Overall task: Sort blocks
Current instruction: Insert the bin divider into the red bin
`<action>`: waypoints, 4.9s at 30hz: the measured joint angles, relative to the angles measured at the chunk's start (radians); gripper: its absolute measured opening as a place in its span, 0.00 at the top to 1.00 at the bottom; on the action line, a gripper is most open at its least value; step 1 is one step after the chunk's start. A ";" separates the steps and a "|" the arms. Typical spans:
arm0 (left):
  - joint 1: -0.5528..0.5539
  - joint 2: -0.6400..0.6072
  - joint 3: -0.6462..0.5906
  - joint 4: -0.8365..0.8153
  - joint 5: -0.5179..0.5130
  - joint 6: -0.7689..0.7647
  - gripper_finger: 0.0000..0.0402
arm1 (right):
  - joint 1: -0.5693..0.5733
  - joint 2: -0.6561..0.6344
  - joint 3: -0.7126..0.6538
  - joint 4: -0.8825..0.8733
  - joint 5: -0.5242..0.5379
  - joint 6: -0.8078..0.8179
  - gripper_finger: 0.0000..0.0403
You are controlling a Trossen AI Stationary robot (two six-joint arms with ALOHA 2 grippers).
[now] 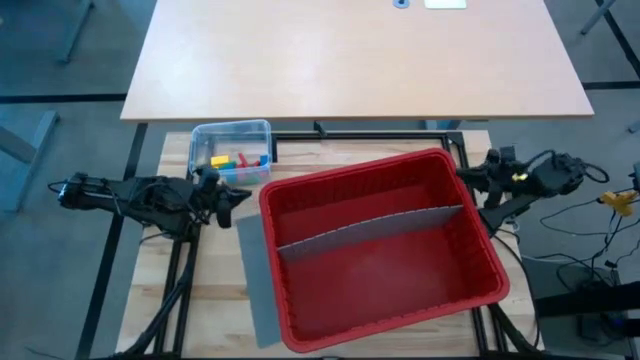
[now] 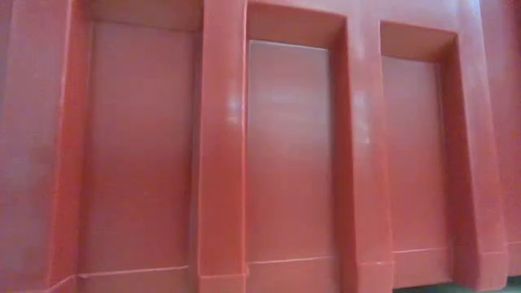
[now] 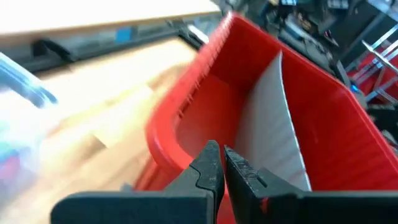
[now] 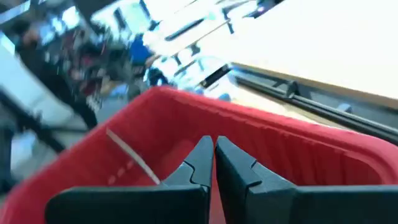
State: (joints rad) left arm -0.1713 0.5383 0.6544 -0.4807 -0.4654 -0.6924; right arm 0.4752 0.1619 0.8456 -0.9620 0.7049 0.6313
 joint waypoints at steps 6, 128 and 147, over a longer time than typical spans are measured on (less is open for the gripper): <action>0.044 -0.006 -0.001 -0.008 -0.061 0.030 1.00 | 0.000 0.142 0.001 -0.139 -0.175 0.089 1.00; 0.270 0.486 -0.216 -0.211 0.725 0.129 1.00 | 0.000 0.331 0.211 -0.324 0.030 0.134 1.00; -0.013 0.644 -0.097 -0.057 0.685 -0.007 1.00 | 0.000 0.330 0.210 -0.343 0.030 0.124 1.00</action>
State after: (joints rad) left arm -0.1844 1.1819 0.5577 -0.5376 0.2198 -0.6990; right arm 0.4751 0.4919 1.0554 -1.3052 0.7345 0.7551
